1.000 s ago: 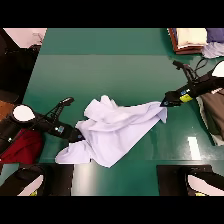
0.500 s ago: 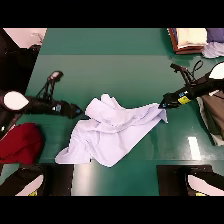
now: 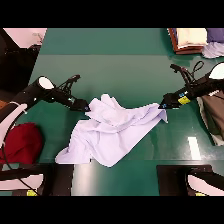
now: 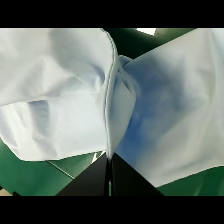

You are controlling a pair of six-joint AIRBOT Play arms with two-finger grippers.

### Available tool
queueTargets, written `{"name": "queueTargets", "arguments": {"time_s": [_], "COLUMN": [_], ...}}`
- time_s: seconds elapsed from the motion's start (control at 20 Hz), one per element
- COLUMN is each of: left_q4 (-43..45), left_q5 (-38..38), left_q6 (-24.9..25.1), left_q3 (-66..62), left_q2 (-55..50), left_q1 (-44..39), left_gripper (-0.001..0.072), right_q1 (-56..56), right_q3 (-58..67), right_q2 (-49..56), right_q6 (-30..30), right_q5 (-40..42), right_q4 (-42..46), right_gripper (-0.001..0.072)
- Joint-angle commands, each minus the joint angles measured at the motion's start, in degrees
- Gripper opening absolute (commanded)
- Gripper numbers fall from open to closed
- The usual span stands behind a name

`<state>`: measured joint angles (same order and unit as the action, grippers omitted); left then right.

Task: Fold the shirts.

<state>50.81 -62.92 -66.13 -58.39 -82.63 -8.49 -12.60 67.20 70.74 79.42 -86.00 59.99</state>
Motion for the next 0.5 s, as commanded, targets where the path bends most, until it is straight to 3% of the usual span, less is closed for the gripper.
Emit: {"name": "queueTargets", "arguments": {"time_s": [0.0, 0.05, 0.15, 0.2, 0.45], "left_q4": [-0.61, -0.63, -0.68, -0.68, 0.46], "left_q5": [-1.38, -0.52, 0.31, 0.46, 0.61], "left_q6": [0.61, 0.59, 0.59, 0.59, 0.37], "left_q3": [-0.66, -0.66, -0.66, -0.66, -2.05], "left_q2": [-3.06, -3.06, -3.06, -3.06, -0.68], "left_q1": [0.07, 0.07, 0.07, 0.07, 0.09], "left_gripper": [0.0453, 0.0451, 0.0165, 0.0056, 0.003], "right_q1": [-0.02, -0.02, -0.02, -0.02, 0.59], "right_q3": [-0.02, -0.02, -0.02, -0.02, 1.16], "right_q2": [0.02, 0.02, 0.0, 0.02, 0.0], "right_q6": [0.04, 0.04, 0.04, 0.04, 0.04], "right_q5": [0.42, 0.66, 0.5, 0.52, 0.33], "right_q4": [0.0, -0.02, -0.02, 0.0, 0.11], "right_gripper": [0.0019, 0.0019, 0.0019, 0.0019, 0.0019]}}
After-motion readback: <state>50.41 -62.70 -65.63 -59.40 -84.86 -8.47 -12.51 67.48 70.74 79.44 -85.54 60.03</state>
